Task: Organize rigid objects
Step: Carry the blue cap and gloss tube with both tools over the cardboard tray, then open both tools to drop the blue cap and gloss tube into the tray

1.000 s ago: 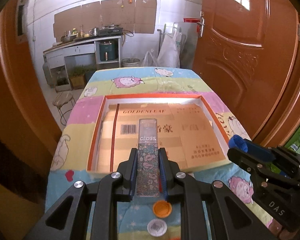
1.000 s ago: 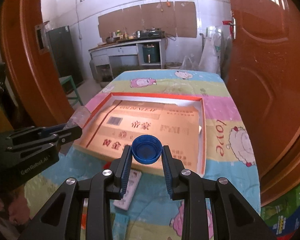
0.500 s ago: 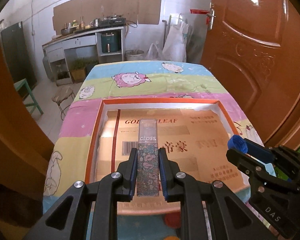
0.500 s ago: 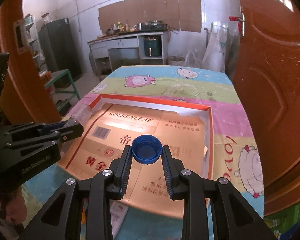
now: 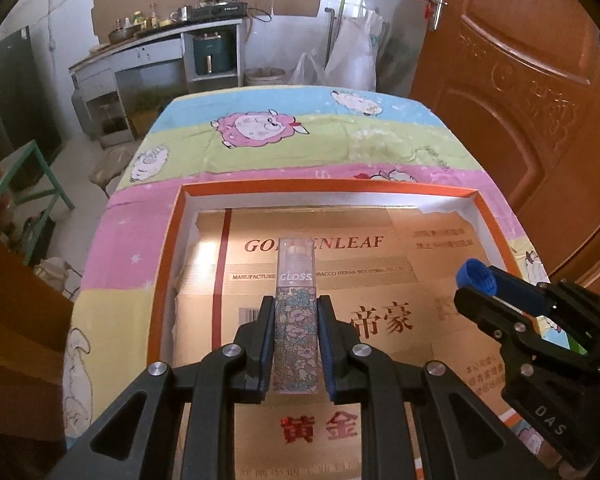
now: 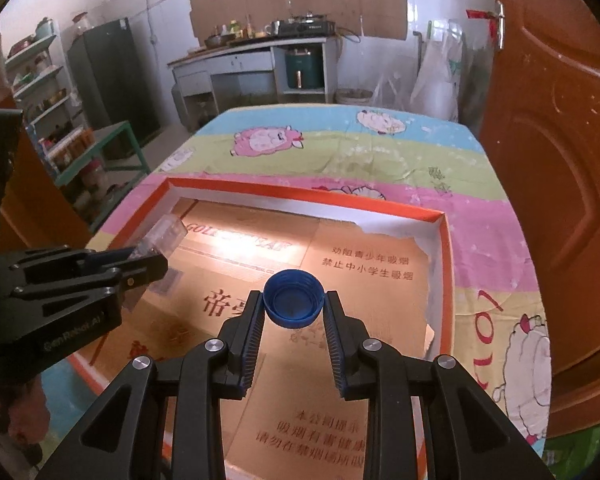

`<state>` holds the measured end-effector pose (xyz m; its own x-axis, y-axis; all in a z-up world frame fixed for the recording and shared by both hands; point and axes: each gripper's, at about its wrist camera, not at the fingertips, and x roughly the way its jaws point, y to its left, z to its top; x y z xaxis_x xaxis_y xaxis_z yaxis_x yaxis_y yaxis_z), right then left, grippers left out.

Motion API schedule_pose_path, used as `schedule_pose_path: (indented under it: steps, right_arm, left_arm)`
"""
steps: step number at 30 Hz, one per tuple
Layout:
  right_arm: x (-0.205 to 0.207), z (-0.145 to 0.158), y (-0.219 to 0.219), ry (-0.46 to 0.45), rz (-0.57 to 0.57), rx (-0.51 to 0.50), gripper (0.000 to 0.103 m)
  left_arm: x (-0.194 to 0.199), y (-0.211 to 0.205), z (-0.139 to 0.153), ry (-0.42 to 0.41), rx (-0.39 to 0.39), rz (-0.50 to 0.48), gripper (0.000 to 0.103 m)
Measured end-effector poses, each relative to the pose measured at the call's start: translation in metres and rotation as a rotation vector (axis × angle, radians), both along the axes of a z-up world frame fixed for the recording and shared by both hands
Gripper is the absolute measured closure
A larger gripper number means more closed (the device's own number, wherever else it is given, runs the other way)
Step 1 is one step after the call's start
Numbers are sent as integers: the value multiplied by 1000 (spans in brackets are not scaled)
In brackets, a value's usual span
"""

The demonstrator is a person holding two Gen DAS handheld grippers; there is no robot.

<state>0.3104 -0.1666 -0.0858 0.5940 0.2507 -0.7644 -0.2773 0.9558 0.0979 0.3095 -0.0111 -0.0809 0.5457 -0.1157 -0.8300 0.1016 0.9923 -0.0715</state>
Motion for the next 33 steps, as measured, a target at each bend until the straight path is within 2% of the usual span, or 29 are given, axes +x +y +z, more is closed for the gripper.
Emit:
schedule_pose_path:
  steps: [13,18,22,33]
  right_arm:
    - [16,-24,-2,77,-10,-7,72]
    - [17,-30,0,92,-15,-18,72]
    - [16,-30,1,89,-22,-27,55]
    - [-2,-23,-5,50,-63,-42,55]
  left_arm:
    - [12,0,-23,46,-14,-10,83]
    - [9,-4,-30,40,19,-34,82]
    - [5,-10,-32,16,53,-76,76]
    - [-5,-6,-25,-32,12,-33,75]
